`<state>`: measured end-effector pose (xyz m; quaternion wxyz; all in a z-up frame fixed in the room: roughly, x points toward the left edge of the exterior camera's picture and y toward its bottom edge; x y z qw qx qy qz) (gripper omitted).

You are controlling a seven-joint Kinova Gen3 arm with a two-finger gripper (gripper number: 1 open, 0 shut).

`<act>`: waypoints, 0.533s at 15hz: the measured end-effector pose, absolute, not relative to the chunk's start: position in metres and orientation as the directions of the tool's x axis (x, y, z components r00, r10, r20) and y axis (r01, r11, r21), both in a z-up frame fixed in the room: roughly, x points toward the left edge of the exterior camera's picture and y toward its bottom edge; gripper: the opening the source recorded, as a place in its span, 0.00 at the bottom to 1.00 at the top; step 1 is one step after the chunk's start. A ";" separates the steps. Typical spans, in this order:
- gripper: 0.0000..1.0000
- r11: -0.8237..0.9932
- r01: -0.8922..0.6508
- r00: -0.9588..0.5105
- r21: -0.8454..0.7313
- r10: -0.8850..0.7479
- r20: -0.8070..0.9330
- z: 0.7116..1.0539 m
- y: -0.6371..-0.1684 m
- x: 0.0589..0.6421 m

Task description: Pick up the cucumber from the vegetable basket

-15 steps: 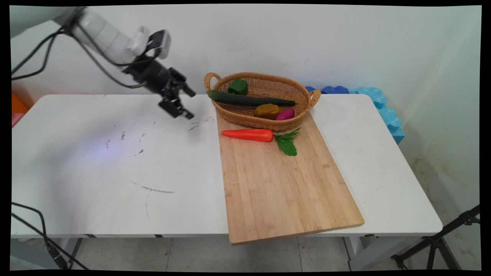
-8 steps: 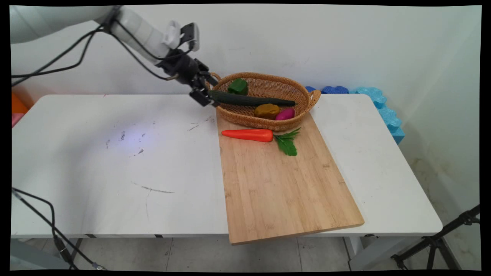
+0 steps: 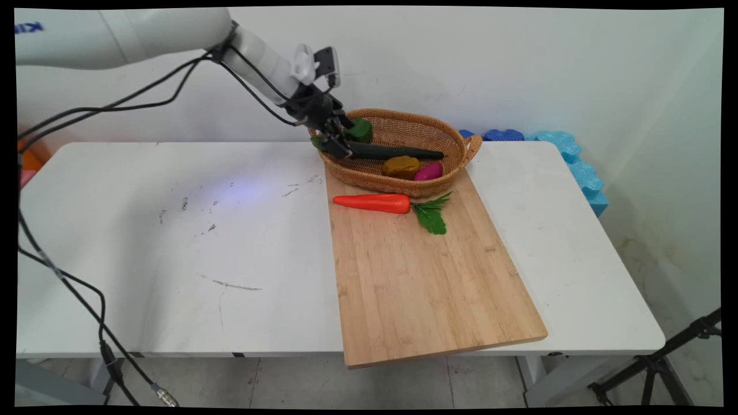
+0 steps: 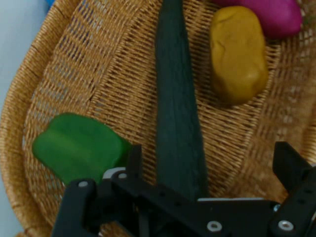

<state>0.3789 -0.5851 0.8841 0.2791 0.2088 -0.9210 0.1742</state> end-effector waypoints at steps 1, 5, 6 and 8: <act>1.00 0.852 -0.480 -0.761 -0.208 -0.286 0.583 0.879 -0.589 0.376; 1.00 0.864 -0.450 -0.787 -0.227 -0.262 0.559 0.856 -0.603 0.363; 1.00 0.866 -0.442 -0.792 -0.232 -0.256 0.554 0.852 -0.606 0.361; 1.00 0.870 -0.432 -0.800 -0.240 -0.245 0.548 0.847 -0.609 0.357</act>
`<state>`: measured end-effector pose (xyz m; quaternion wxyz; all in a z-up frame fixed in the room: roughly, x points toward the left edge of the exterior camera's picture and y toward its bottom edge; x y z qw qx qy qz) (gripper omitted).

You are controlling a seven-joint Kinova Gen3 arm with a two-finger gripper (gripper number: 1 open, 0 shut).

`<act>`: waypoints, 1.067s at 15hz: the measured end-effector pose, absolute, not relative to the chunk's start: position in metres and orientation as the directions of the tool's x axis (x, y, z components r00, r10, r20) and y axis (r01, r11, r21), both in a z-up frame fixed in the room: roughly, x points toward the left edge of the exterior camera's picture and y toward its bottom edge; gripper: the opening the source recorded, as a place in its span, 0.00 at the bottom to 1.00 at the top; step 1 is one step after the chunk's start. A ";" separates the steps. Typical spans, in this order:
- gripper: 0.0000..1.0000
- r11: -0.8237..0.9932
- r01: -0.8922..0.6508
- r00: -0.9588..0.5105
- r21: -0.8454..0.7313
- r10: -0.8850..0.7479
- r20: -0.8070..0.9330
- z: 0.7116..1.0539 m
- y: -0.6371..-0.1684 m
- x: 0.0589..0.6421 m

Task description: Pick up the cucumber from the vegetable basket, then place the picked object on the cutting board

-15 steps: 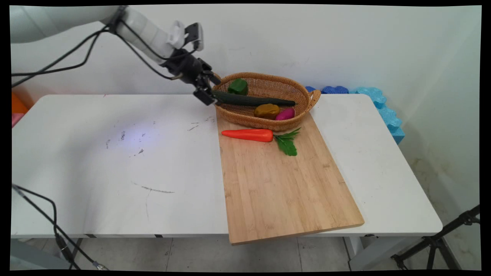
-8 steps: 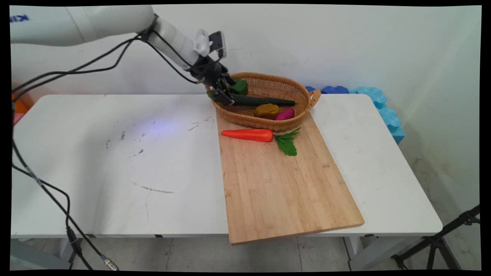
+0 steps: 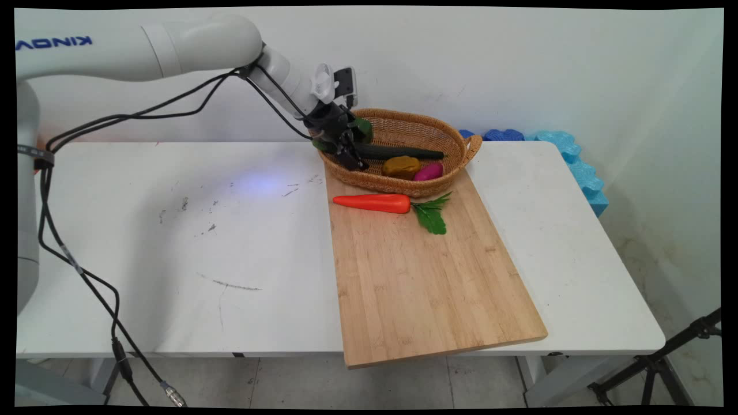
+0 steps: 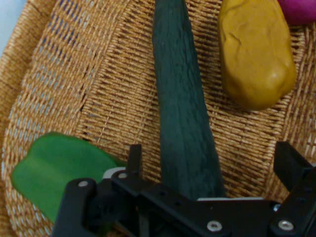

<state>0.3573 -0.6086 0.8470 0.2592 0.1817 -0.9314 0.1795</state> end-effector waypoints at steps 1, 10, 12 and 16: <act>1.00 0.871 -0.426 -0.804 -0.246 -0.239 0.545 0.844 -0.610 0.356; 0.00 0.878 -0.375 -0.838 -0.296 -0.185 0.514 0.834 -0.615 0.345; 0.00 0.877 -0.371 -0.841 -0.307 -0.176 0.512 0.837 -0.613 0.345; 0.00 0.868 -0.367 -0.843 -0.334 -0.159 0.513 0.852 -0.609 0.346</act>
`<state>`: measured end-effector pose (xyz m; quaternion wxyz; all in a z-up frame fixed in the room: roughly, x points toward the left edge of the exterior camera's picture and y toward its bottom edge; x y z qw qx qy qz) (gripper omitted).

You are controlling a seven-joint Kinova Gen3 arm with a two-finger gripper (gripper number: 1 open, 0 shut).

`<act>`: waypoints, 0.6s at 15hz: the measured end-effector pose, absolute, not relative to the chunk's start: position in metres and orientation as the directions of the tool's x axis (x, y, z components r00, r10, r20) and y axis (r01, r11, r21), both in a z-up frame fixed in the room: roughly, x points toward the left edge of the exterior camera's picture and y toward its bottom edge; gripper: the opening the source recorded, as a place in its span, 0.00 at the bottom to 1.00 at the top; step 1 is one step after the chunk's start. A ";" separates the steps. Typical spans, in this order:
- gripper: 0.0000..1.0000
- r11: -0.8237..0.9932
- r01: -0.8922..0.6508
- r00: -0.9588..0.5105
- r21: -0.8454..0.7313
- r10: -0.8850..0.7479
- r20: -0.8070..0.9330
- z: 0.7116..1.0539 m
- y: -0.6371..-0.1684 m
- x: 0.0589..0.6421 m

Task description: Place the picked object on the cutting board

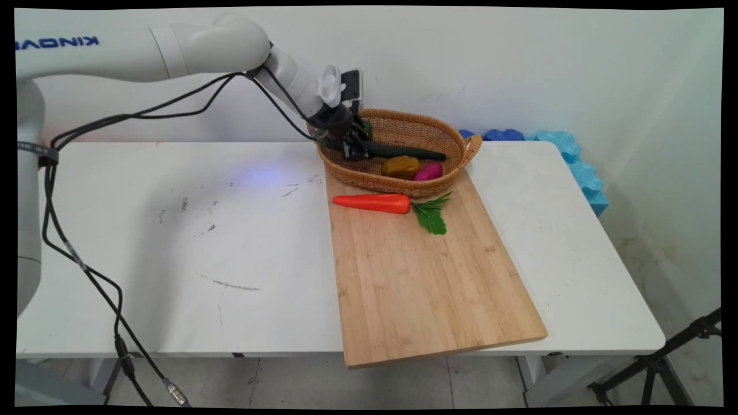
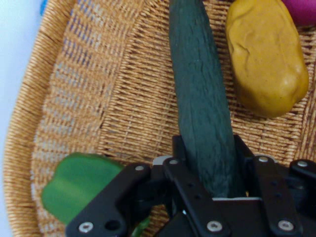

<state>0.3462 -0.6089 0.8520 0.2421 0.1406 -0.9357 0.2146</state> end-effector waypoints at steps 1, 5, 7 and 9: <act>0.00 0.867 -0.368 -0.843 -0.338 -0.157 0.514 0.856 -0.608 0.347; 0.00 0.858 -0.373 -0.840 -0.353 -0.150 0.521 0.880 -0.596 0.350; 0.00 0.854 -0.381 -0.835 -0.354 -0.153 0.528 0.896 -0.583 0.353; 0.00 0.851 -0.391 -0.829 -0.350 -0.161 0.535 0.909 -0.573 0.355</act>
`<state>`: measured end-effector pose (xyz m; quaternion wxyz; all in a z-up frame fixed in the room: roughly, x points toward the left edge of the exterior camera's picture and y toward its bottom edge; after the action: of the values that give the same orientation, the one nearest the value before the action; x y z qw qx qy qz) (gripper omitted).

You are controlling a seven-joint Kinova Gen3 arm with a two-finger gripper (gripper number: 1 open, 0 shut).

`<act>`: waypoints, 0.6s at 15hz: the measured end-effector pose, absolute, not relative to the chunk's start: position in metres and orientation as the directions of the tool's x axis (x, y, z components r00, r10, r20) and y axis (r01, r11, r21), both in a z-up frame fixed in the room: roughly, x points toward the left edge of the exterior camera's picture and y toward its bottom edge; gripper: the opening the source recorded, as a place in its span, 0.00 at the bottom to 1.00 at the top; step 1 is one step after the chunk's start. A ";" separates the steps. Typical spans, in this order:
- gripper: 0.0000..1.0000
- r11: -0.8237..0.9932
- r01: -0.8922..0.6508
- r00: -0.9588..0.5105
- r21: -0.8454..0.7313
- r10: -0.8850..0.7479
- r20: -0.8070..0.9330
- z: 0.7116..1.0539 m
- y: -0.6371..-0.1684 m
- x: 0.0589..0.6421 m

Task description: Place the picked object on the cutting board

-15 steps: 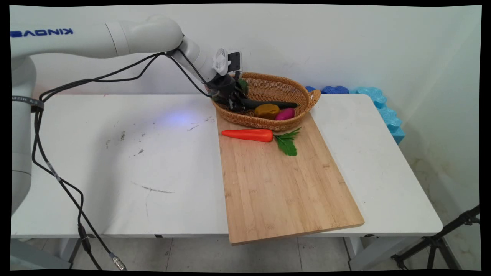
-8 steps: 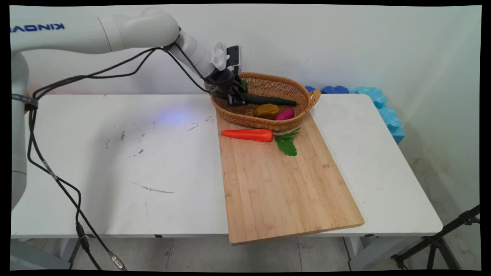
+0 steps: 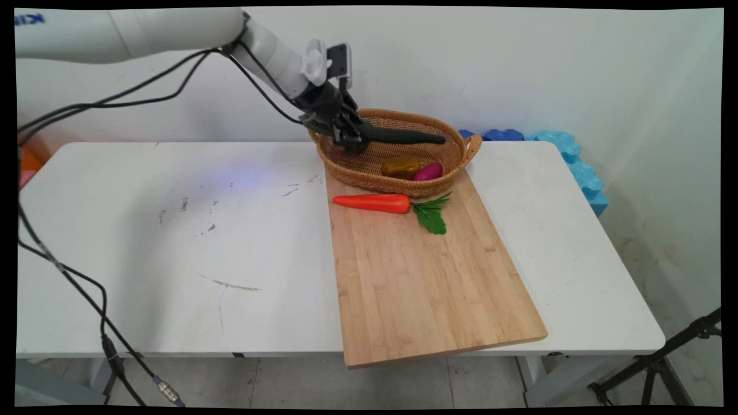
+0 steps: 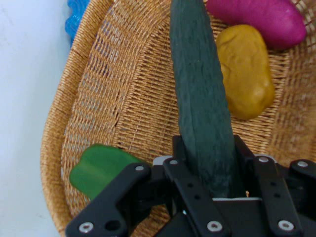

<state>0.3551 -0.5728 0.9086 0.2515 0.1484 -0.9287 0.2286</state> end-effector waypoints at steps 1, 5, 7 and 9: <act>0.00 0.850 -0.399 -0.825 -0.345 -0.168 0.540 0.916 -0.566 0.356; 0.00 0.841 -0.450 -0.795 -0.301 -0.223 0.564 0.946 -0.528 0.362; 0.00 0.839 -0.473 -0.778 -0.268 -0.255 0.575 0.958 -0.509 0.362; 0.00 0.840 -0.494 -0.758 -0.226 -0.289 0.584 0.967 -0.486 0.360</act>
<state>0.3602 -0.4864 0.9665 0.2745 0.2132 -0.9189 0.1865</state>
